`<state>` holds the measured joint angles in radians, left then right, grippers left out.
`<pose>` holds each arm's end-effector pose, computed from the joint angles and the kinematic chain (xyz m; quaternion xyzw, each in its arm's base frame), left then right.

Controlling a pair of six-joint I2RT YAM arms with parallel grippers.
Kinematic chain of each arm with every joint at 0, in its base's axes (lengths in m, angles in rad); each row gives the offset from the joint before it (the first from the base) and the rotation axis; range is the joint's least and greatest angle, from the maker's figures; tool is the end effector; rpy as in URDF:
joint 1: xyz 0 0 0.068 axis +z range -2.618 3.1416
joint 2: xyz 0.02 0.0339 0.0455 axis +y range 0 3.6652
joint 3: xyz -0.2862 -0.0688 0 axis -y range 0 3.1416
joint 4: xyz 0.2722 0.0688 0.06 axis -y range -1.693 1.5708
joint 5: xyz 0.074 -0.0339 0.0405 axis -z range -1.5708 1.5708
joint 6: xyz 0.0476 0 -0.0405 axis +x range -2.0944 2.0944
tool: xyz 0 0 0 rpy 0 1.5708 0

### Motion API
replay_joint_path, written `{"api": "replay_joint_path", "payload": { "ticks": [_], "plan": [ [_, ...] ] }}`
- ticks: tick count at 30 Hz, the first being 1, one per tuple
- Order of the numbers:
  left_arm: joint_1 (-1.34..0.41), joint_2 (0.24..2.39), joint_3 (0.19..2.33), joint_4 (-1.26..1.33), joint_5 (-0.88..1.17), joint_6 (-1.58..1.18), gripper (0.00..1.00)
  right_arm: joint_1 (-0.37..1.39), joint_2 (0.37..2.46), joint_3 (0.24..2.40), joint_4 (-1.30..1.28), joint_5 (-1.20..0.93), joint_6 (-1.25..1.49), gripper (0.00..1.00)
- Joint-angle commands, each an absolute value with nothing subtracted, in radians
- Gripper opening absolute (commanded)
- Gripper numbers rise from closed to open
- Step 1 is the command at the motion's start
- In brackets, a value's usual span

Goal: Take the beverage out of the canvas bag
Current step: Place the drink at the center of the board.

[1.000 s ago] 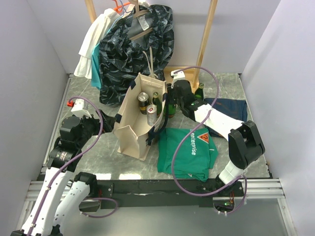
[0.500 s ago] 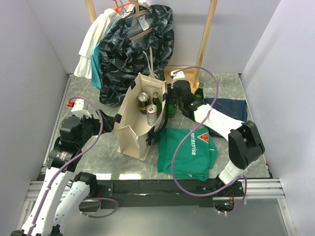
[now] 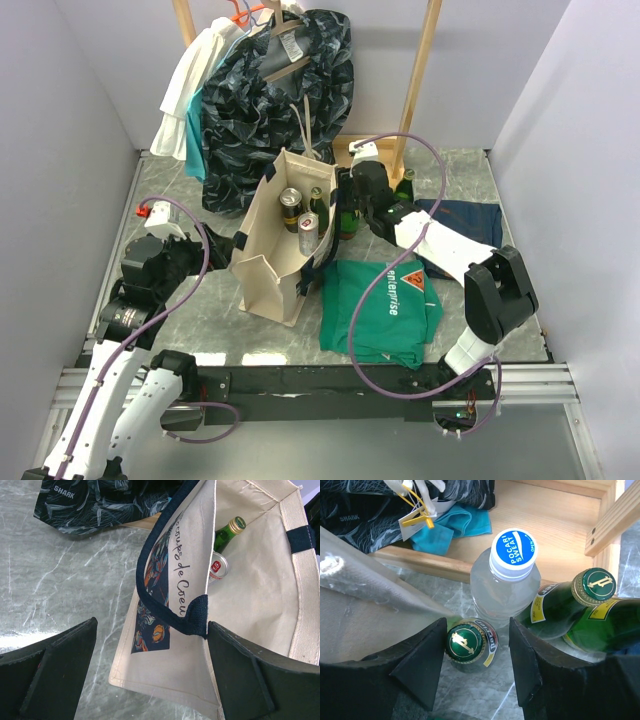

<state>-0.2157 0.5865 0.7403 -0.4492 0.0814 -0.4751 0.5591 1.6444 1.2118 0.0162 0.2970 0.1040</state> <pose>0.1531 -0.0375 0.3375 -0.0798 0.7992 -0.2322 0.5487 0.3657 0.2124 0.2909 -0.1083 0.8256 0.0584 0.5506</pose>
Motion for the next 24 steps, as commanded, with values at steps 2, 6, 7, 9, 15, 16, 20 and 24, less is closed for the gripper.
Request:
{"api": "replay_joint_path", "payload": {
  "ticks": [2,6,7,9,15,16,20,24],
  "plan": [
    [-0.216,0.591,0.762,-0.414,0.087,-0.472,0.96,0.561,1.623,1.250,0.060,0.322,0.112,0.60],
    [-0.216,0.589,0.762,-0.414,0.087,-0.472,0.96,0.561,1.620,1.249,0.057,0.321,0.118,0.60],
    [-0.216,0.589,0.762,-0.414,0.087,-0.471,0.96,0.563,1.617,1.250,0.054,0.322,0.121,0.60],
    [-0.216,0.588,0.762,-0.414,0.087,-0.472,0.96,0.563,1.612,1.249,0.051,0.322,0.124,0.61],
    [-0.216,0.581,0.761,-0.413,0.092,-0.472,0.96,0.561,1.563,1.238,0.035,0.322,0.127,0.62],
    [-0.216,0.583,0.759,-0.413,0.092,-0.472,0.97,0.561,1.549,1.236,0.032,0.322,0.126,0.62],
    [-0.216,0.581,0.761,-0.413,0.094,-0.472,0.96,0.563,1.510,1.233,0.018,0.321,0.126,0.63],
    [-0.216,0.581,0.759,-0.413,0.094,-0.472,0.96,0.561,1.476,1.239,0.008,0.318,0.127,0.64]
  ]
}}
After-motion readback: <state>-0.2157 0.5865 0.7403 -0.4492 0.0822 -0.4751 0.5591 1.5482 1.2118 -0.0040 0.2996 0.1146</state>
